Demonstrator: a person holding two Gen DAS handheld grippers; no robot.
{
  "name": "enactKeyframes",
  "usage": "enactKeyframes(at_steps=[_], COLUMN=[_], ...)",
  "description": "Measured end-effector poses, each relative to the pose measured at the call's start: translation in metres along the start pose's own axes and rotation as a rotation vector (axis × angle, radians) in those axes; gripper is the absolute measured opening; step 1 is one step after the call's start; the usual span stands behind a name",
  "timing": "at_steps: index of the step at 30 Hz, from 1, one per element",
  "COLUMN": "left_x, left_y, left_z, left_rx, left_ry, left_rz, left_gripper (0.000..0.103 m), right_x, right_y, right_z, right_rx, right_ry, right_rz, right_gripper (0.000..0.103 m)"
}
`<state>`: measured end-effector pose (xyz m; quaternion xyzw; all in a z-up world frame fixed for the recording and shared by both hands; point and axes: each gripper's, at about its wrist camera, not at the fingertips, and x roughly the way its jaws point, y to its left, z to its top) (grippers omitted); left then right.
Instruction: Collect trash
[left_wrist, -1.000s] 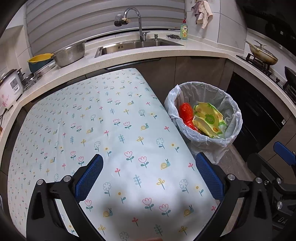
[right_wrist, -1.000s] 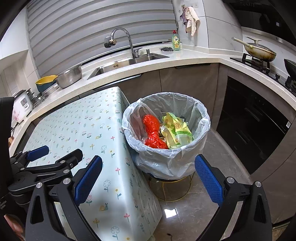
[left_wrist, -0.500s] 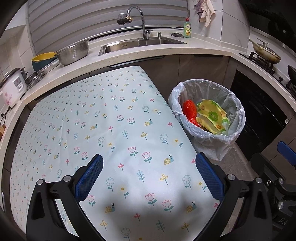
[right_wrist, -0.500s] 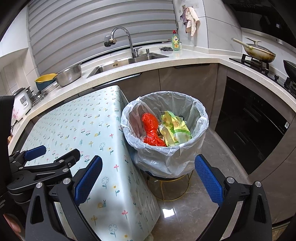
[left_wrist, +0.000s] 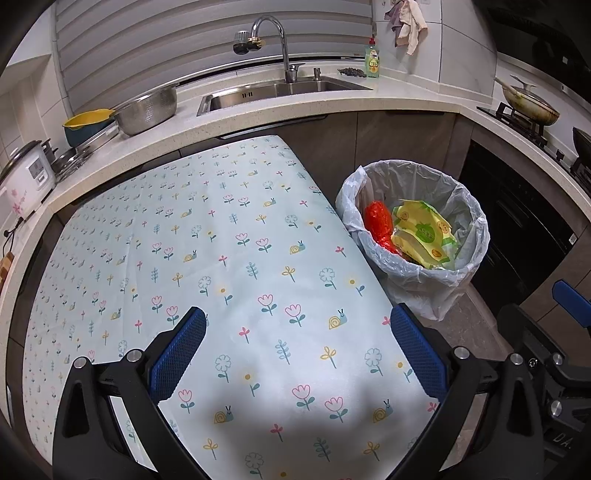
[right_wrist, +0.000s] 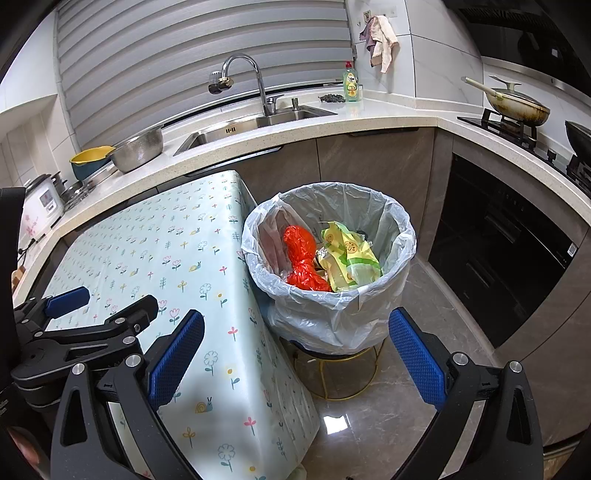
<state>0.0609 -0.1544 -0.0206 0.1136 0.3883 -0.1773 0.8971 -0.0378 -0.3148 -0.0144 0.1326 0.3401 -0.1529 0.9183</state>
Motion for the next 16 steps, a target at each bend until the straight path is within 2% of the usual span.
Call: enactKeyframes(at_steps=[16], left_x=[0.0032], left_y=[0.0036], left_z=[0.0021], left_rx=[-0.004], left_ry=[-0.002], left_rz=[-0.002], left_gripper=[0.096], right_x=[0.0007], right_y=[0.0034], right_z=[0.0024], right_rx=[-0.003], right_ry=[0.004], right_rz=[-0.009], right_gripper=[0.097])
